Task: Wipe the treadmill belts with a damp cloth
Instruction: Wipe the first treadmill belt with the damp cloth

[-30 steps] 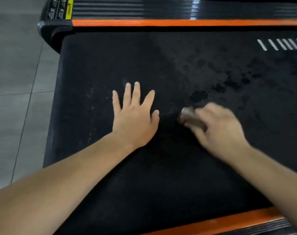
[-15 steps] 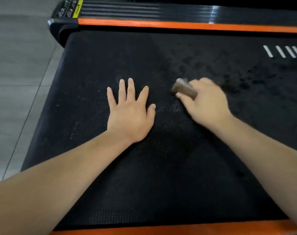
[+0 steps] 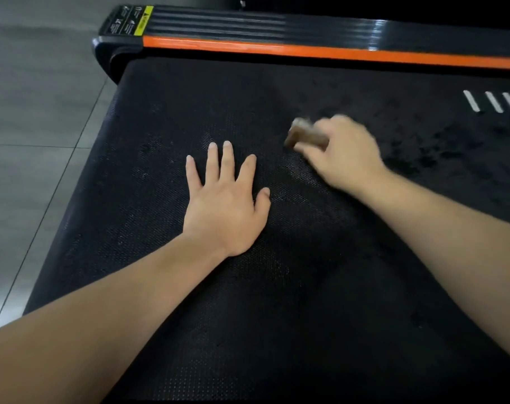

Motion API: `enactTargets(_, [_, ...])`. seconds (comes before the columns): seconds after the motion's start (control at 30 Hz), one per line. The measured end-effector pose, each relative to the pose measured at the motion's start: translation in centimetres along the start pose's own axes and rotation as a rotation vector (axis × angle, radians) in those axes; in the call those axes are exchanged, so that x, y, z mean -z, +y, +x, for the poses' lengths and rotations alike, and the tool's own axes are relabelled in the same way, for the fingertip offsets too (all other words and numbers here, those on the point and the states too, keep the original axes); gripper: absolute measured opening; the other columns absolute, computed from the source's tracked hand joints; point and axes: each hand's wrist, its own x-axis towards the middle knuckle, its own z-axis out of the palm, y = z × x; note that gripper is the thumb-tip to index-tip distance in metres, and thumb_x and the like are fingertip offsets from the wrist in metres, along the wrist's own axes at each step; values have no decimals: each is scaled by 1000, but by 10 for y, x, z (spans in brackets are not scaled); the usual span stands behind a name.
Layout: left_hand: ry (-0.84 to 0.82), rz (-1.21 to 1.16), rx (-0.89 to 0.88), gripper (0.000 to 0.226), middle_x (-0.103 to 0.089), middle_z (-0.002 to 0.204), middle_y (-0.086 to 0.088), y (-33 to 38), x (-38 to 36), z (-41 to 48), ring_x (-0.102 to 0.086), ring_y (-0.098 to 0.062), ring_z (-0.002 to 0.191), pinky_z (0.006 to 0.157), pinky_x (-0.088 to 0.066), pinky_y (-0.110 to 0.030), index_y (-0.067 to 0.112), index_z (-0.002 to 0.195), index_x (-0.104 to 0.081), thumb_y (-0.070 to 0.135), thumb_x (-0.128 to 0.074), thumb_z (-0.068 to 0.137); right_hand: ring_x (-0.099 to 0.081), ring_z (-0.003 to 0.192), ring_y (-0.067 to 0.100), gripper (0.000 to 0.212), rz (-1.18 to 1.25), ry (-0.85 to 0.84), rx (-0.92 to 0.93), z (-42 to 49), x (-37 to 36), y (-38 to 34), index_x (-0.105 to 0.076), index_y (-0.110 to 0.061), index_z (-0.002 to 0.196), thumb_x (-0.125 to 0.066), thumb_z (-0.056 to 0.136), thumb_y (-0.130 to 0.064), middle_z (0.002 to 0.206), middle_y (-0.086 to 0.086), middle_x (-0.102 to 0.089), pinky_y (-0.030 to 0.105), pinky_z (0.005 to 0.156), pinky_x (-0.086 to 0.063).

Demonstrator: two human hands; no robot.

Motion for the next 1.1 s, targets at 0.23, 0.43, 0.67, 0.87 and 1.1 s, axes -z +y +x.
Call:
enactTargets(0.23, [7,37,10,78,-2,172,-17,2,1,0,8,-35,159,124,4,-64,19,164,-11,60,-11,98,-52,77,21,31,152,-155,175,-14,-7,-30,-54,-25,82,-61,88,-56,84,-2,-51,35,67,-40])
enactTargets(0.43, [-8,41,-7,78,2,172,-17,1,0,0,11,-37,158,124,5,-65,19,164,-7,61,-8,99,-61,98,38,37,-31,50,-180,65,-6,12,-61,-19,93,-62,91,-56,103,13,-63,36,71,-40])
enactTargets(0.67, [-9,34,-20,79,1,172,-17,1,1,1,11,-36,158,124,7,-64,21,164,-7,65,-8,99,-59,85,29,33,37,-86,103,51,-11,-7,-61,-21,85,-66,89,-53,90,6,-61,36,71,-43])
enactTargets(0.87, [4,25,-15,79,-2,172,-16,2,3,-1,9,-36,158,124,5,-64,21,165,-8,65,-10,99,-60,87,32,34,33,9,21,85,-25,-10,-63,-20,89,-64,90,-54,93,8,-63,36,72,-43])
enactTargets(1.1, [17,19,-22,78,-2,172,-16,2,2,-1,9,-37,159,124,4,-64,21,164,-9,65,-11,100,-63,101,35,37,-20,70,-248,133,-13,7,-68,-17,100,-64,92,-53,101,9,-68,37,79,-47])
